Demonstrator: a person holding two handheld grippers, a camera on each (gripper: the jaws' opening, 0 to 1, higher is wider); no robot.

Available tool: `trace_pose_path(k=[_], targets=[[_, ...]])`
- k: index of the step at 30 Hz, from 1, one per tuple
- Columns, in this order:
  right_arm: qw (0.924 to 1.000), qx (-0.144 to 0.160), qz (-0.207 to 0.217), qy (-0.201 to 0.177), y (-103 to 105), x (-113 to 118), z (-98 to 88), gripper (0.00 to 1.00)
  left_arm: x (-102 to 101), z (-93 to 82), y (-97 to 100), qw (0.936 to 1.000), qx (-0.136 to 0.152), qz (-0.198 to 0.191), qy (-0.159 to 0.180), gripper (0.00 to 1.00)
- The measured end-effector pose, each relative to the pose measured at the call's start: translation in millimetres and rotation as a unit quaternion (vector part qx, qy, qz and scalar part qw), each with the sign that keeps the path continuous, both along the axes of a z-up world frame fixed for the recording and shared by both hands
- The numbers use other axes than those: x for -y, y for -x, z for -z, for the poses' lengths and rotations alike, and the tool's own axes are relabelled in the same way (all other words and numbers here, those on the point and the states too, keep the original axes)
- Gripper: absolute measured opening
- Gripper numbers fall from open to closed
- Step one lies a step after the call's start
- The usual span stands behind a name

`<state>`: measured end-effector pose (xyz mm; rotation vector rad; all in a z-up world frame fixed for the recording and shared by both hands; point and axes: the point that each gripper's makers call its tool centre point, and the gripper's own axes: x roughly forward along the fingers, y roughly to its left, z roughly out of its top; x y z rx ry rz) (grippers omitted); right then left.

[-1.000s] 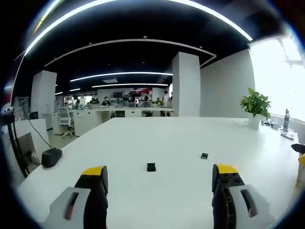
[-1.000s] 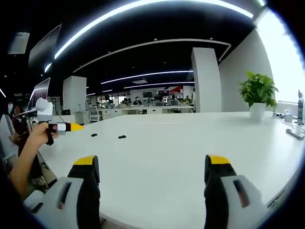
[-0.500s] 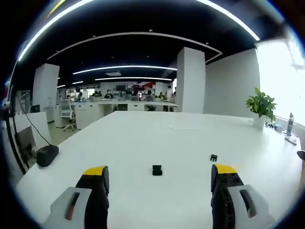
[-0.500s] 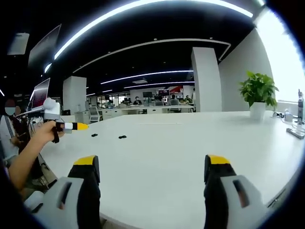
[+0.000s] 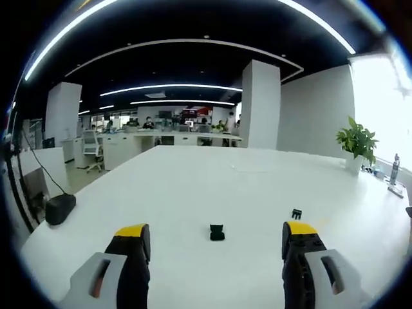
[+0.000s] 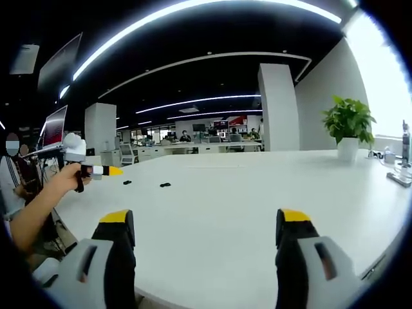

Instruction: Snap the two parts of the plastic buckle together until the buckle closes and remains connected.

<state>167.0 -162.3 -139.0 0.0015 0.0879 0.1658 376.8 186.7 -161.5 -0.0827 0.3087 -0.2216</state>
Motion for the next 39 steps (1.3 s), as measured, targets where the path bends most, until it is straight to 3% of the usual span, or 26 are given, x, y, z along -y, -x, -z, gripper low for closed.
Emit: trace_pose_path(k=[12, 19, 25, 29, 39], targets=[[1.0000, -0.001, 0.000, 0.000, 0, 1, 0.8, 0.91, 1, 17.5, -8.5, 0.9995, -0.024, 0.010, -0.019, 0.78], [1.0000, -0.003, -0.005, 0.000, -1, -2, 1.5, 0.91, 3, 21.1, -11.9, 0.9994, -0.029, 0.016, -0.010, 0.77], [1.0000, -0.002, -0.004, 0.000, -1, -1, 1.1, 0.90, 2, 30.2, -19.6, 0.9986, -0.049, 0.017, -0.007, 0.73], [1.0000, -0.004, -0.003, -0.002, -1, 0, 2.4, 0.90, 4, 33.1, -20.9, 0.9985, -0.051, 0.018, 0.007, 0.69], [1.0000, -0.005, -0.003, -0.003, -1, 1, 3.3, 0.90, 11, 32.2, -24.5, 0.9987, -0.044, 0.025, -0.001, 0.62]])
